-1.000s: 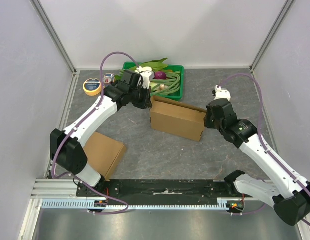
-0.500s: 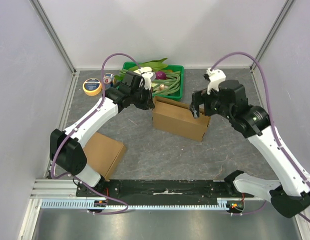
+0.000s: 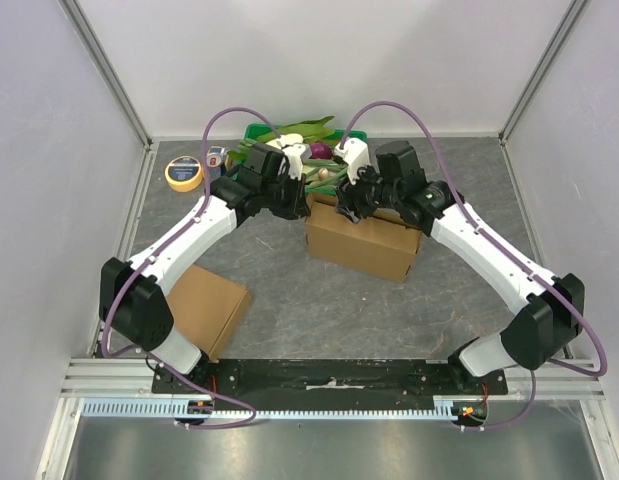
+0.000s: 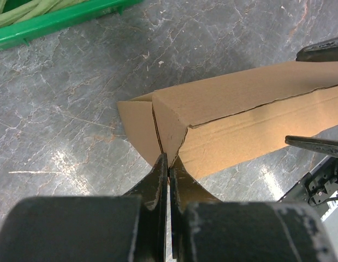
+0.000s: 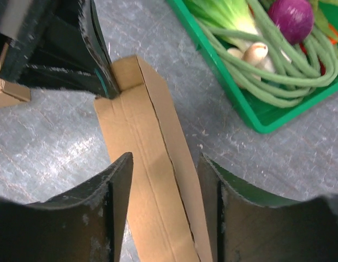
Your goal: Fold the paper box
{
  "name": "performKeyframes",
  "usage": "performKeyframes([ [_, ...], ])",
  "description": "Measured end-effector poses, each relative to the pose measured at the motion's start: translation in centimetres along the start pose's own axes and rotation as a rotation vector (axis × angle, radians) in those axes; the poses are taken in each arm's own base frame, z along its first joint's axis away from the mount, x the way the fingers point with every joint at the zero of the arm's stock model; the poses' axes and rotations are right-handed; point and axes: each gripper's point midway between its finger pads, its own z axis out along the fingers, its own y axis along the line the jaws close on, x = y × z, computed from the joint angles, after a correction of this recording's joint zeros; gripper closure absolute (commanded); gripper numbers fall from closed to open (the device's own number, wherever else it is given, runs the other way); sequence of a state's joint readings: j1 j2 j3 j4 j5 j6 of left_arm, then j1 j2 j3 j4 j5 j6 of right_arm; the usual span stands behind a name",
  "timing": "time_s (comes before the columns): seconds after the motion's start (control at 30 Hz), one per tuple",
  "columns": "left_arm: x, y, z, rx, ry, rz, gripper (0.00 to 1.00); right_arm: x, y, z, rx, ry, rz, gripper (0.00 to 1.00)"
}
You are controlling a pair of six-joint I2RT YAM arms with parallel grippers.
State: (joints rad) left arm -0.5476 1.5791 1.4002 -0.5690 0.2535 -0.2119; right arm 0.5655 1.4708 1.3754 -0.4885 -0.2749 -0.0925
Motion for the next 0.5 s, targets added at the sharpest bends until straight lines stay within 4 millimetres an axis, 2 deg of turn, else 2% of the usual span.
performKeyframes([
  [0.03, 0.0, 0.0, 0.0, 0.002, -0.001, 0.000, 0.98, -0.3, -0.1, 0.1, 0.001, -0.011, -0.017, 0.56],
  [0.17, -0.1, -0.2, 0.2, 0.015, -0.012, -0.004, 0.98, -1.2, -0.2, 0.4, 0.011, -0.044, -0.072, 0.68],
  [0.2, -0.1, -0.3, 0.2, 0.019, -0.015, -0.006, 0.98, -1.2, -0.2, 0.6, 0.015, -0.044, -0.082, 0.76],
  [0.27, 0.0, -0.3, 0.2, 0.023, -0.022, -0.012, 0.98, -1.3, -0.3, 1.1, 0.024, -0.044, -0.101, 0.83],
  [0.3, 0.0, -0.3, 0.2, 0.023, -0.025, -0.015, 0.98, -1.1, -0.3, 1.4, 0.028, -0.042, -0.108, 0.92],
  [0.4, 0.0, -0.4, 0.2, 0.026, -0.039, -0.023, 0.98, -0.9, -0.1, 1.8, 0.046, -0.038, -0.144, 1.00],
  [0.43, 0.0, -0.3, 0.2, 0.023, -0.045, -0.026, 0.98, -0.9, 0.1, 1.8, 0.056, -0.042, -0.162, 1.00],
  [0.5, 0.1, -0.3, 0.0, 0.023, -0.060, -0.033, 0.87, -0.9, 0.3, 1.9, 0.076, -0.047, -0.193, 1.00],
])
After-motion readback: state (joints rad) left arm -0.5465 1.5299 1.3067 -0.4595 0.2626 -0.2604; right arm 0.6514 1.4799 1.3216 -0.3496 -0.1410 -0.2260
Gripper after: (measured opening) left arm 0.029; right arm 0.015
